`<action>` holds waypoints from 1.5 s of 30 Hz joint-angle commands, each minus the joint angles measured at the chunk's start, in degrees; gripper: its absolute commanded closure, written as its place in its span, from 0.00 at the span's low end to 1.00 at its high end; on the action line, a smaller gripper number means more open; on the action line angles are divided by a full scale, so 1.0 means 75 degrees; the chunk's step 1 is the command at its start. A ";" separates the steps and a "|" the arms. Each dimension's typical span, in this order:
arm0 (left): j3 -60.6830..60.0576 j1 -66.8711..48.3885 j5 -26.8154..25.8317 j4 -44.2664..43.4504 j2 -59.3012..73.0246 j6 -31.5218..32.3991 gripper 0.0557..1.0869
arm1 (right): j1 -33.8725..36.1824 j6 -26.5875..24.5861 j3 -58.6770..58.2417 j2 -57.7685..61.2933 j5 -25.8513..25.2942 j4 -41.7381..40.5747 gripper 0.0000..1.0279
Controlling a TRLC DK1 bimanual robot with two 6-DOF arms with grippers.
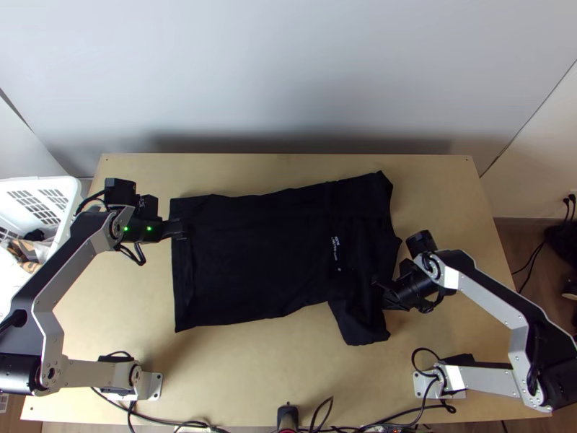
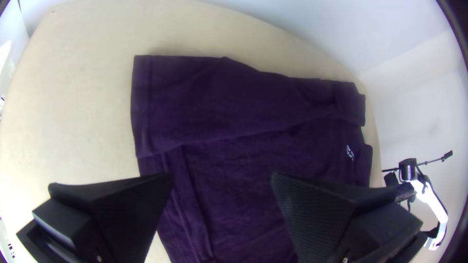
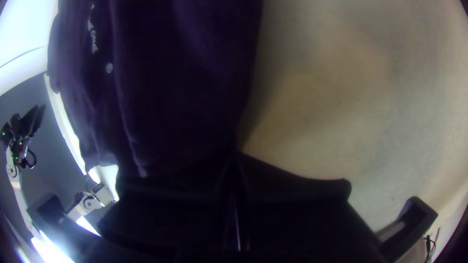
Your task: Fold the t-shirt
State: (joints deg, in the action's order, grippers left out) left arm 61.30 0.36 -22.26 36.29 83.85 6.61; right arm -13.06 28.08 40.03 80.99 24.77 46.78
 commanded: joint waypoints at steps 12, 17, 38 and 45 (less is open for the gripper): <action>-0.0943 0.0339 0.0097 0.5473 -0.0516 -0.0530 0.05 | -0.0028 0.0018 0.0569 -0.1389 0.0013 0.1543 0.97; -0.1962 -0.0341 0.0144 0.4735 -0.1817 -0.0026 0.05 | -0.0075 0.0077 0.0698 -0.1178 0.0025 0.1532 0.97; -0.2982 -0.1712 0.0167 0.2262 -0.1360 0.1122 0.05 | 0.0382 -0.0052 0.0873 -0.1283 -0.0010 0.1953 0.97; -0.3239 -0.1759 0.0191 0.1969 -0.2145 0.1040 0.69 | 0.0429 -0.0075 0.0897 -0.1260 -0.0010 0.1965 0.97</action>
State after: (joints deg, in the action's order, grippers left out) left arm 38.81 -12.38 -20.91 53.43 71.53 14.52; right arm -10.46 27.81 46.54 71.50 24.71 61.17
